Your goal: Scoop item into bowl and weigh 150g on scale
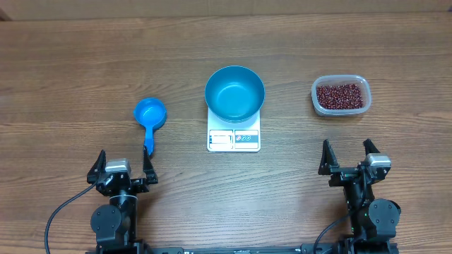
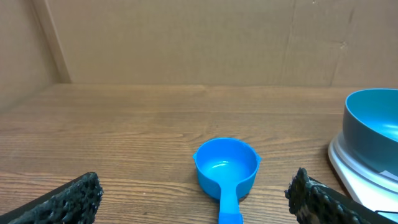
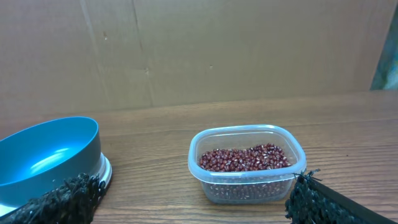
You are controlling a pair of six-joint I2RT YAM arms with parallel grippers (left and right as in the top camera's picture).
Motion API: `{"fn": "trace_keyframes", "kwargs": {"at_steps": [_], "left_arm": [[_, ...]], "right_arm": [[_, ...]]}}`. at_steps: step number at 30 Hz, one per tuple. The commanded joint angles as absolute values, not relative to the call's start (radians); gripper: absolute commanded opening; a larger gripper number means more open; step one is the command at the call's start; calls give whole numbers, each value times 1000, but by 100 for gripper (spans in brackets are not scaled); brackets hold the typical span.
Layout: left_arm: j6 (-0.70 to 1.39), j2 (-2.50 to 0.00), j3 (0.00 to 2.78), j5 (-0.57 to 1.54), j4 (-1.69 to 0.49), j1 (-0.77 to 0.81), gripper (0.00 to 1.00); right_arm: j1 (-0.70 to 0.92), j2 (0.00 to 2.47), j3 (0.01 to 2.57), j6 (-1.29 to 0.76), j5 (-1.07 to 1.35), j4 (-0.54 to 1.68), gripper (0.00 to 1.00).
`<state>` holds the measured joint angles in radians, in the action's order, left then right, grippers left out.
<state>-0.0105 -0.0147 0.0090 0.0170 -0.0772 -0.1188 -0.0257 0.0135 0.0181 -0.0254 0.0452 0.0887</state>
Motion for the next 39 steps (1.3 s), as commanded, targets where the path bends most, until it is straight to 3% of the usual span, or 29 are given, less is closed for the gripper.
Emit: {"fn": "trace_keyframes", "kwargs": {"at_steps": [1,26,39], "left_arm": [[-30,-5,5,8,-78,-124,99],[23,-5,24,20,-80,-124,100],[18,-38,240,18,-281,-124,99]], "right_arm": [[-28,4,8,-25,47,81,100],[-28,4,8,-25,47,81,100],[-28,4,8,-25,47,81,100]]}}
